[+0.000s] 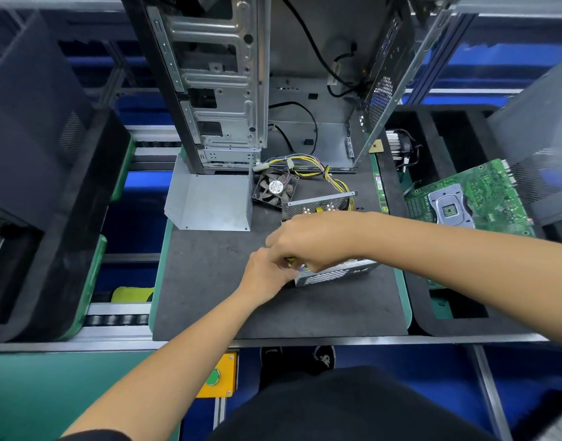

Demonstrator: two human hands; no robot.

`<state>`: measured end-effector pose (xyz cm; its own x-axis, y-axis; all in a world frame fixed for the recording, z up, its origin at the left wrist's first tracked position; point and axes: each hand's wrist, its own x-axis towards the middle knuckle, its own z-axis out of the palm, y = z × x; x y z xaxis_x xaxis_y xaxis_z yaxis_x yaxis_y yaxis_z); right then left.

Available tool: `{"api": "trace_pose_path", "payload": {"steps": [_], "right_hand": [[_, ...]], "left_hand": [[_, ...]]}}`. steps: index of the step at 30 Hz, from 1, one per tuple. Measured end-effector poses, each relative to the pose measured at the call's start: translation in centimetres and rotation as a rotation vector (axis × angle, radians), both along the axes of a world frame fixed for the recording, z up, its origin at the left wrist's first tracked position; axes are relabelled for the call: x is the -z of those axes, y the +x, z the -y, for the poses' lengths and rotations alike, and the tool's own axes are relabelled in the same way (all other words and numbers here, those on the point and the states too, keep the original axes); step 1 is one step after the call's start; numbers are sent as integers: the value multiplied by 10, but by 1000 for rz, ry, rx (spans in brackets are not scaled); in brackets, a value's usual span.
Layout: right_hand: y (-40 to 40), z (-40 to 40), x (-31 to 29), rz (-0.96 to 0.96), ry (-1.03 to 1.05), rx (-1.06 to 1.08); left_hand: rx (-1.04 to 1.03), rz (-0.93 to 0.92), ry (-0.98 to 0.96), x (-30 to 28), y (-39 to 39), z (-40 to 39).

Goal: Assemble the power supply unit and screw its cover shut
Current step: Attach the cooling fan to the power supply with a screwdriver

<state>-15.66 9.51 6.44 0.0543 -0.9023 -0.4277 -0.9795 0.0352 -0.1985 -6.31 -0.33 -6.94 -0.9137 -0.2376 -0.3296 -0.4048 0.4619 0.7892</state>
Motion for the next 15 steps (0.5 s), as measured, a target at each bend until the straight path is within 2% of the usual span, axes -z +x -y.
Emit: {"api": "trace_pose_path", "payload": {"steps": [7, 15], "right_hand": [[-8, -1, 0, 98, -16, 312], [-5, -3, 8, 42, -41, 328]], "left_hand": [[3, 34, 82, 1, 0, 5], [-39, 17, 223, 1, 3, 11]]}}
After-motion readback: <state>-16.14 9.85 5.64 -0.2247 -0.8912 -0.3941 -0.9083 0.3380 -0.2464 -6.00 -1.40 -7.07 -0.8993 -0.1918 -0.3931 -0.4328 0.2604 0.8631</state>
